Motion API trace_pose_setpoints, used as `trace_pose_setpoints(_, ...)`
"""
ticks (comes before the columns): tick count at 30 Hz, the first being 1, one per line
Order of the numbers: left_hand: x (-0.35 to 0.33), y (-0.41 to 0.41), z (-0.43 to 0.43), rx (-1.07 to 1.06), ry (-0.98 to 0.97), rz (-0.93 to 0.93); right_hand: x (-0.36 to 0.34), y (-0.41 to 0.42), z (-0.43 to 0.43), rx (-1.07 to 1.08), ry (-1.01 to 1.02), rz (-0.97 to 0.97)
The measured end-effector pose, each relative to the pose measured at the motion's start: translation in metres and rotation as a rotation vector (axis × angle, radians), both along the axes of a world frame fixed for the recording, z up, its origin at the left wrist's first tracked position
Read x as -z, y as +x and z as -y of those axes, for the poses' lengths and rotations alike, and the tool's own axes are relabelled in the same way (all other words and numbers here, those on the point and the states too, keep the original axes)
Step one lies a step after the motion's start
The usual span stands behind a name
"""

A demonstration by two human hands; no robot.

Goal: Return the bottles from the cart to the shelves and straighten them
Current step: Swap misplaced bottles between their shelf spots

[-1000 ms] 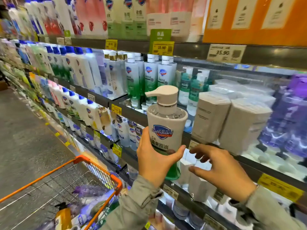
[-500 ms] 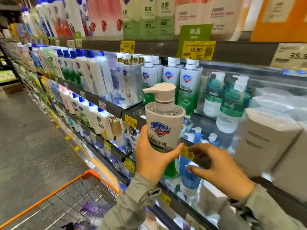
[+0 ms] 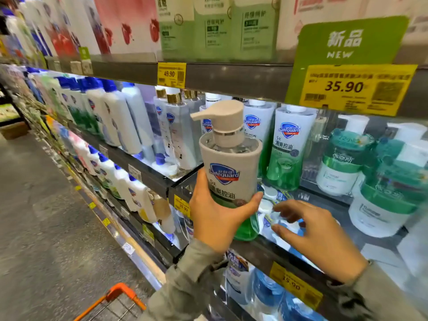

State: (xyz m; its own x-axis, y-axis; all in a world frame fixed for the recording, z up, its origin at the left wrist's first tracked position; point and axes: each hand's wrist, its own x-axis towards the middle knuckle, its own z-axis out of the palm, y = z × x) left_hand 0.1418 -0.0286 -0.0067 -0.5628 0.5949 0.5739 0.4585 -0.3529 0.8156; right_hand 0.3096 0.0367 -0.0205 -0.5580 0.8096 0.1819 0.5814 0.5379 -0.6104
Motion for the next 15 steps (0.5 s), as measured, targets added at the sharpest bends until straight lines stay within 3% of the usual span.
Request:
trace_pose_setpoints(8, 0.006, -0.017, -0.05, 0.01, -0.03, -0.018, 0.012, -0.012, -0.031, 0.031, -0.06, 0.071)
trace_pose_setpoints(15, 0.024, -0.023, -0.073, 0.059, -0.117, 0.038, 0.011, -0.006, -0.039, 0.018, 0.022, 0.192)
